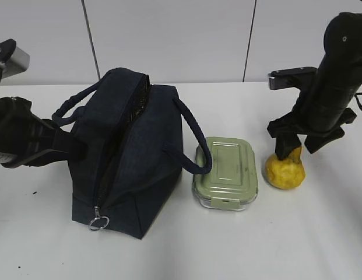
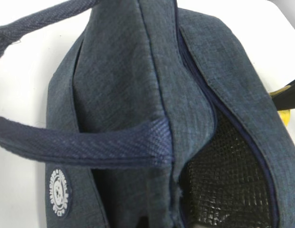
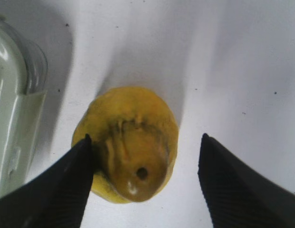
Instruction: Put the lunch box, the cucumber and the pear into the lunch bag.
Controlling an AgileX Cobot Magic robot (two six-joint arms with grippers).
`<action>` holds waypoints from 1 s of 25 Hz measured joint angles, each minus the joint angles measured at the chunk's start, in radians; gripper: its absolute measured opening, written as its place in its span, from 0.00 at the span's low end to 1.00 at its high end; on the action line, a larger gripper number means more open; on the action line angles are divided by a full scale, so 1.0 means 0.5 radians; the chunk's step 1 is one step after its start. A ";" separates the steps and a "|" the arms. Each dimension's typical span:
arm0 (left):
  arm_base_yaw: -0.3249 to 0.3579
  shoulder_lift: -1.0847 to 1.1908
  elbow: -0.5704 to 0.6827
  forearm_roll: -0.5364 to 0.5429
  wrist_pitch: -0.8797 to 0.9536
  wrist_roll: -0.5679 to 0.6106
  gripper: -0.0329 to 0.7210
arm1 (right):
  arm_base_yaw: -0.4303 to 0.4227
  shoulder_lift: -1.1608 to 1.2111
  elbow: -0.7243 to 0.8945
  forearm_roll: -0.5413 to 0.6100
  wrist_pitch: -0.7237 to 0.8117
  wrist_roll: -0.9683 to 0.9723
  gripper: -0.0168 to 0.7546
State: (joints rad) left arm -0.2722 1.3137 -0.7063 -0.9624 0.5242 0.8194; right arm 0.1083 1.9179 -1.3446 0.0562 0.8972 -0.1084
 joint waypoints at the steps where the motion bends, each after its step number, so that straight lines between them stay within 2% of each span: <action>1: 0.000 0.000 0.000 0.000 0.000 0.000 0.02 | -0.025 0.016 0.000 0.049 0.005 -0.025 0.71; 5: 0.000 0.000 0.000 0.000 0.000 0.000 0.02 | -0.060 0.034 0.000 0.222 0.005 -0.190 0.64; 11: 0.000 0.000 0.000 0.000 0.002 0.000 0.02 | -0.060 0.041 0.000 0.304 0.005 -0.272 0.31; 13: 0.000 0.000 0.000 0.000 0.004 0.000 0.02 | -0.060 0.016 0.003 0.304 0.009 -0.277 0.26; 16: 0.000 0.000 0.000 0.000 0.004 0.000 0.02 | -0.064 -0.120 -0.007 0.348 0.005 -0.340 0.25; 19: 0.000 0.000 0.000 0.000 0.008 0.000 0.02 | -0.064 -0.337 -0.093 0.689 0.009 -0.617 0.25; 21: 0.000 0.000 0.000 0.000 0.008 0.000 0.02 | -0.041 -0.462 -0.169 1.090 0.031 -0.916 0.25; 23: 0.000 0.000 0.000 0.000 0.008 0.000 0.02 | 0.032 -0.510 -0.260 1.433 0.083 -1.148 0.25; 25: 0.000 0.000 0.000 0.002 0.008 0.000 0.02 | 0.167 -0.499 -0.328 1.661 0.090 -1.285 0.25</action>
State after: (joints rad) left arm -0.2722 1.3137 -0.7063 -0.9615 0.5282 0.8194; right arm 0.1918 1.6684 -1.5086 0.8868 0.9423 -0.7511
